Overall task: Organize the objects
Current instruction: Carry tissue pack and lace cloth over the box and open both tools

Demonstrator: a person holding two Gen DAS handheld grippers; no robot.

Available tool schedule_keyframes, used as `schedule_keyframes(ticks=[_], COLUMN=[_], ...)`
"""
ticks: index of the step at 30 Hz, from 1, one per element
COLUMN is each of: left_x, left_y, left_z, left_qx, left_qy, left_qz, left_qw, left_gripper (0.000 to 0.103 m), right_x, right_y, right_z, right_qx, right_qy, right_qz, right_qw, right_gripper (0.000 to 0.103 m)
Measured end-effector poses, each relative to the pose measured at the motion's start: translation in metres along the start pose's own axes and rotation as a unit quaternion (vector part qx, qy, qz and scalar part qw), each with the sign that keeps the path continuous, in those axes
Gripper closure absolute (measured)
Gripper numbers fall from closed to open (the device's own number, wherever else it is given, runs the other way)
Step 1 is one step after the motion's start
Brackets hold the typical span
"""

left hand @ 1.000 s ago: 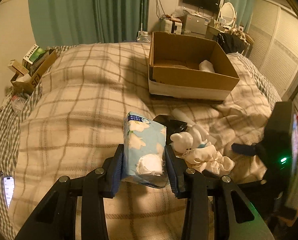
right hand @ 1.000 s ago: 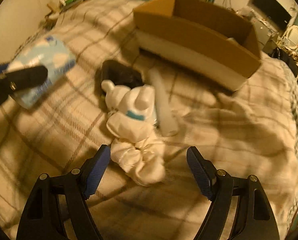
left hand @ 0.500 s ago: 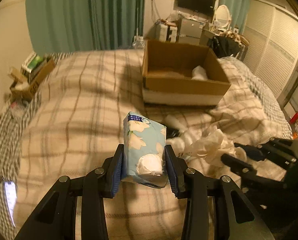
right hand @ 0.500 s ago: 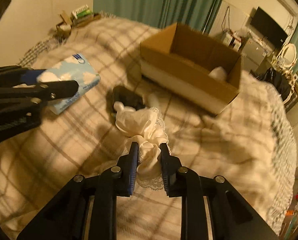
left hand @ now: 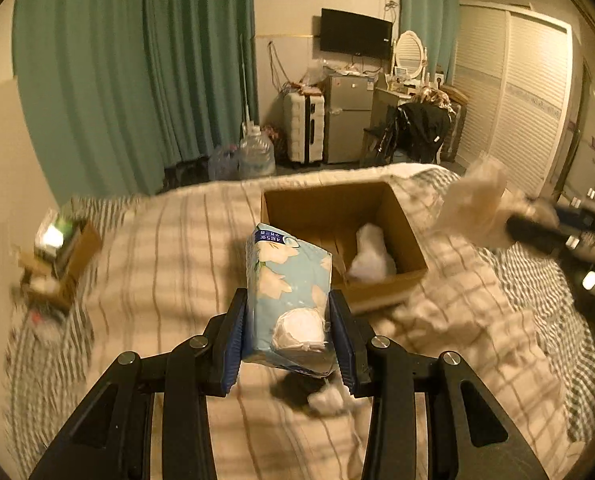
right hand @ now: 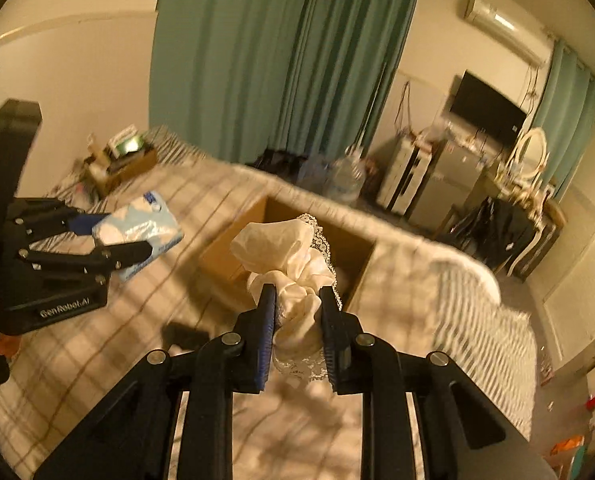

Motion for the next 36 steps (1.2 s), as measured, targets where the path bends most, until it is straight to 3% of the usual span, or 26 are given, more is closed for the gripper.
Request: schedule_keyframes(ticks=[4, 8, 15, 22, 29, 30, 31, 33, 36], left_x=[-0.002, -0.004, 0.0, -0.009, -0.014, -0.014, -0.014, -0.014, -0.013], left_y=[-0.011, -0.035, -0.105, -0.178, -0.214, -0.214, -0.211, -0.204, -0.188], left_z=[0.034, 0.068, 0.103, 0.093, 0.071, 0.07, 0.07, 0.071, 0.077], left_qx=[-0.008, -0.012, 0.002, 0.041, 0.073, 0.073, 0.072, 0.067, 0.059], left_qy=[-0.02, -0.024, -0.005, -0.012, -0.017, -0.015, -0.013, -0.011, -0.011], left_qz=[0.01, -0.002, -0.012, -0.016, -0.019, -0.019, -0.02, -0.022, -0.017], left_qw=[0.9997, 0.9996, 0.9999, 0.999, 0.997, 0.997, 0.9971, 0.9974, 0.9981], left_gripper=[0.063, 0.063, 0.063, 0.063, 0.062, 0.061, 0.057, 0.052, 0.041], right_x=[-0.017, -0.027, -0.044, -0.047, -0.051, -0.053, -0.054, -0.058, -0.063], right_y=[0.0, -0.017, -0.09, -0.182, -0.235, -0.236, -0.232, -0.222, -0.201], right_z=[0.03, 0.057, 0.086, 0.077, 0.05, 0.05, 0.046, 0.046, 0.045], right_qx=[-0.021, -0.035, -0.031, 0.018, 0.062, 0.059, 0.057, 0.046, 0.033], right_qy=[0.004, 0.013, 0.009, -0.002, -0.026, -0.033, -0.038, -0.048, -0.057], right_qz=[-0.005, -0.005, 0.003, 0.025, 0.043, 0.045, 0.046, 0.046, 0.043], right_qw=[1.0, 0.999, 0.999, 1.0, 0.997, 0.997, 0.997, 0.997, 0.997], right_gripper=[0.083, 0.083, 0.083, 0.083, 0.083, 0.079, 0.067, 0.054, 0.05])
Point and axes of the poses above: each gripper's, at about its wrist camera, not at the fingertips, and y roughly against the way its jaws point, x to its left, z to its top, the point moved 6 cm from there along -y, roughly the way its jaws point, and after that the axes turned 11 degrees about x, right-handed, at the moved point
